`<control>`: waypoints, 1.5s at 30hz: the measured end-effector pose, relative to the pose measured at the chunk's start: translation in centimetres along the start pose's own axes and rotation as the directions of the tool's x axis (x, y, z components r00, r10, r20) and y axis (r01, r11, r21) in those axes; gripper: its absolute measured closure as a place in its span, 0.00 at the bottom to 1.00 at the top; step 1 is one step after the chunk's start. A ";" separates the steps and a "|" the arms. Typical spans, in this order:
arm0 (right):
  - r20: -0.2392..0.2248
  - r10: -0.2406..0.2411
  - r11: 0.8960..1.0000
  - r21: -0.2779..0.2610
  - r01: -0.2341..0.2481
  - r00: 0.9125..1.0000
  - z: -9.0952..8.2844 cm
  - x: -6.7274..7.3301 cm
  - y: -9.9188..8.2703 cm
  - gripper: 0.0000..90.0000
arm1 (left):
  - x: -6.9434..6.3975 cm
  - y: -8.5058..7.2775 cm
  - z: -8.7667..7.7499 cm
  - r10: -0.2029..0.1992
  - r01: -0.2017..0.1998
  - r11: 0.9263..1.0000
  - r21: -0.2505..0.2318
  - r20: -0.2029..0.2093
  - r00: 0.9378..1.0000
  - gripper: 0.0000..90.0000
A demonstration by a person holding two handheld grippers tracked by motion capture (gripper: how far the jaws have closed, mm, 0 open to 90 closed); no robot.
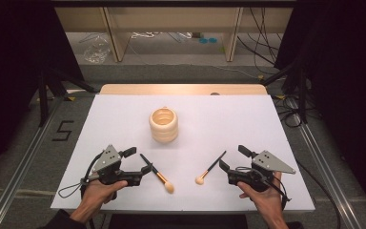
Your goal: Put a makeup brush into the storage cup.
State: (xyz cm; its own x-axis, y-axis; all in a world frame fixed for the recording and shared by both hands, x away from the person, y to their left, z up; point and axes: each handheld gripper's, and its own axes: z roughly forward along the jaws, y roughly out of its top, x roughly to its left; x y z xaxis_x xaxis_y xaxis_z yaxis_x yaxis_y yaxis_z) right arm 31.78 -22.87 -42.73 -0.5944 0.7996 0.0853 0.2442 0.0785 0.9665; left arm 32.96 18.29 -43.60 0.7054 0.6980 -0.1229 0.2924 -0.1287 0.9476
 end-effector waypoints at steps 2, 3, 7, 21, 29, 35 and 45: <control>-0.001 0.001 1.000 0.001 -0.001 1.000 0.0 0.0 0.0 0.17 | 0.0 0.0 0.0 0.003 -0.003 1.000 0.004 0.003 1.000 0.18; -0.001 -0.002 1.000 0.000 0.002 1.000 0.0 -0.1 0.0 0.18 | 0.0 0.0 0.0 0.003 -0.003 1.000 0.004 0.003 1.000 0.18; -0.019 0.012 1.000 -0.002 -0.012 1.000 0.1 0.0 0.0 0.18 | 0.1 0.0 0.0 0.002 -0.002 1.000 0.007 0.009 1.000 0.18; -0.014 0.000 1.000 0.018 0.000 1.000 0.1 0.0 0.0 0.18 | 0.5 0.2 0.5 0.022 -0.026 0.997 0.074 0.061 0.998 0.18; -0.009 -0.010 0.999 0.031 0.010 1.000 0.0 -0.1 0.0 0.18 | 1.1 1.0 0.5 0.061 -0.069 0.993 0.098 0.083 0.995 0.18; -0.015 -0.004 1.000 0.019 0.004 1.000 0.1 -0.2 0.0 0.18 | 1.5 1.6 0.5 0.083 -0.097 0.986 0.134 0.104 0.991 0.18; -0.018 -0.007 1.000 0.029 0.008 1.000 0.1 -0.1 0.0 0.18 | 1.9 1.9 1.1 0.095 -0.118 0.977 0.176 0.133 0.987 0.18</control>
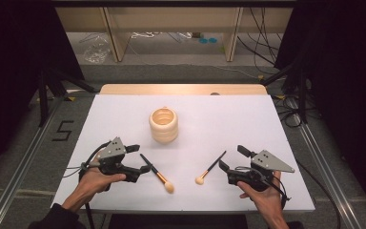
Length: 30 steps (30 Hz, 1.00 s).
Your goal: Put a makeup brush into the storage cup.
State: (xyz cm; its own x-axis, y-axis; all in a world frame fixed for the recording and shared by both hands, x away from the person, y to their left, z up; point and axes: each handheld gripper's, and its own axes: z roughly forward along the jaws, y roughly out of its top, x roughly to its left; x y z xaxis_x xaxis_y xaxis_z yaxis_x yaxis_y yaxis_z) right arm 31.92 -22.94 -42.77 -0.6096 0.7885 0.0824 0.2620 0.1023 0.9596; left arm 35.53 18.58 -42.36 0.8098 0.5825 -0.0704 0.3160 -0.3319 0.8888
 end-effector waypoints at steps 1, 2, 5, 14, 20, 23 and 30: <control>0.000 0.002 1.000 0.001 -0.002 1.000 0.0 0.0 0.0 0.18 | 0.0 0.0 0.0 0.000 0.000 1.000 0.000 0.000 1.000 0.18; -0.004 0.002 1.000 0.001 -0.002 1.000 0.0 0.0 0.0 0.18 | 0.0 0.0 0.1 0.000 0.000 1.000 0.009 0.004 1.000 0.18; -0.002 0.001 1.000 -0.002 -0.001 1.000 0.1 0.0 0.0 0.18 | 0.3 0.2 0.2 0.030 -0.031 0.999 0.045 0.016 0.999 0.18; -0.012 0.006 1.000 -0.007 -0.006 1.000 0.2 0.0 -0.1 0.18 | 0.8 1.0 1.1 0.076 -0.080 0.992 0.102 0.049 0.996 0.20; -0.019 0.001 1.000 0.000 -0.001 1.000 0.2 0.0 -0.1 0.19 | 1.4 1.1 2.3 0.117 -0.127 0.981 0.149 0.075 0.990 0.21; -0.017 -0.003 1.000 0.004 0.003 1.000 0.2 0.0 -0.1 0.19 | 1.5 1.0 2.7 0.106 -0.119 0.979 0.164 0.089 0.990 0.22; -0.017 -0.004 1.000 0.008 0.004 1.000 0.2 0.0 -0.1 0.19 | 1.8 0.7 3.7 0.127 -0.155 0.962 0.224 0.136 0.983 0.25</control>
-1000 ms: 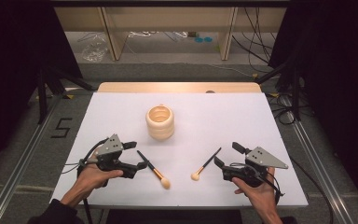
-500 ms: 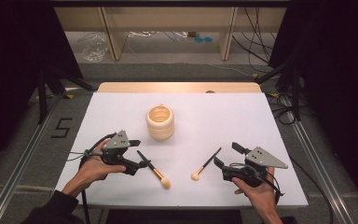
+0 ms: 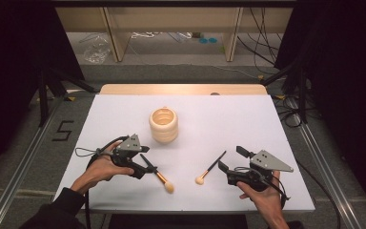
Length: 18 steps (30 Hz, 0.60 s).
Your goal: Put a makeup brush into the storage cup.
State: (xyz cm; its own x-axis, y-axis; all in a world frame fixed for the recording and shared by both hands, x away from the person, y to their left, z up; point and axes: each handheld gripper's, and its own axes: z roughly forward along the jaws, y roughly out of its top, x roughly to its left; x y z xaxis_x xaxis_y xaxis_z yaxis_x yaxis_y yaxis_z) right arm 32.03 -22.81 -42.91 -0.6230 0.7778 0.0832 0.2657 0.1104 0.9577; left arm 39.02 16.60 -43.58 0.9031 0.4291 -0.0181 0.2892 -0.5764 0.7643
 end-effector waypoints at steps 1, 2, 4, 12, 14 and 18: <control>0.000 0.000 1.000 0.000 0.000 1.000 0.0 0.0 0.0 0.19 | 0.2 0.0 0.0 0.014 -0.014 1.000 0.015 0.003 1.000 0.26; 0.003 0.000 1.000 0.008 0.000 1.000 0.0 0.0 0.0 0.19 | 0.2 0.0 0.0 0.014 -0.014 1.000 0.015 0.003 1.000 0.26; 0.003 -0.001 1.000 0.007 0.001 1.000 0.0 0.0 0.0 0.19 | 0.2 0.0 0.2 0.009 -0.009 1.000 0.019 0.023 1.000 0.27; 0.001 -0.008 1.000 0.009 0.008 1.000 0.0 -0.1 0.0 0.20 | 0.1 0.1 1.3 0.030 -0.033 0.997 0.066 0.056 0.998 0.28; -0.001 -0.005 1.000 0.015 0.005 1.000 0.0 -0.1 0.0 0.20 | 0.2 0.0 1.7 0.035 -0.040 0.996 0.081 0.066 0.997 0.29; -0.009 0.000 1.000 0.009 0.000 1.000 0.1 -0.1 0.0 0.20 | 0.5 -0.1 2.1 0.038 -0.047 0.992 0.116 0.081 0.996 0.30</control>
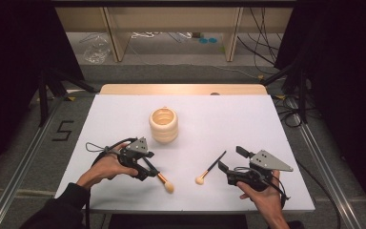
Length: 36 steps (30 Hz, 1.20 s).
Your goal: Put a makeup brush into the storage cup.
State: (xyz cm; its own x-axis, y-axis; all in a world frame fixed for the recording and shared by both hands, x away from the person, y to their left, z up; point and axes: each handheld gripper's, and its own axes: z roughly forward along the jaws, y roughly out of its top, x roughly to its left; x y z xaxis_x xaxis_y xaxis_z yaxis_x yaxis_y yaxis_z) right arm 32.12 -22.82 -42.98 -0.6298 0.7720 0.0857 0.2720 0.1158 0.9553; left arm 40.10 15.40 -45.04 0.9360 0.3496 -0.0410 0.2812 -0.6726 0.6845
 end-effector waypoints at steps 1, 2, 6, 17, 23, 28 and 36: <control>0.007 -0.001 1.000 0.008 0.001 1.000 0.0 0.0 0.0 0.20 | 0.0 0.0 0.0 0.000 0.000 1.000 0.000 0.000 1.000 0.31; 0.004 0.005 1.000 0.004 -0.005 1.000 0.0 0.0 0.0 0.20 | 0.0 0.0 0.1 0.002 -0.002 1.000 0.006 0.002 1.000 0.31; 0.009 0.000 1.000 0.003 -0.001 1.000 0.0 0.0 0.0 0.20 | 0.2 0.0 0.7 0.005 -0.006 0.999 0.036 0.030 1.000 0.31; 0.011 -0.002 1.000 0.011 0.002 1.000 0.0 0.0 0.0 0.20 | 0.6 -0.2 1.6 0.013 -0.018 0.996 0.088 0.048 0.999 0.33; -0.003 0.005 1.000 0.010 -0.005 1.000 0.1 0.0 -0.1 0.20 | 0.6 -0.2 2.0 0.014 -0.020 0.994 0.109 0.059 0.998 0.35; 0.002 0.001 1.000 0.014 -0.001 1.000 0.1 0.0 -0.1 0.20 | 0.7 -0.1 2.2 0.038 -0.046 0.990 0.131 0.067 0.997 0.37; -0.005 0.008 1.000 0.005 -0.008 1.000 0.2 0.0 -0.1 0.20 | 0.8 -0.2 2.6 0.017 -0.028 0.988 0.152 0.076 0.997 0.39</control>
State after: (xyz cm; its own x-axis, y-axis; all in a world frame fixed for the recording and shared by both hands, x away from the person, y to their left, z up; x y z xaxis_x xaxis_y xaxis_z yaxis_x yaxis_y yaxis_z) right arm 32.24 -22.73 -43.14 -0.6310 0.7699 0.0952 0.2807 0.1122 0.9532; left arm 41.32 14.12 -47.08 0.9540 0.2878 -0.0845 0.2836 -0.7737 0.5666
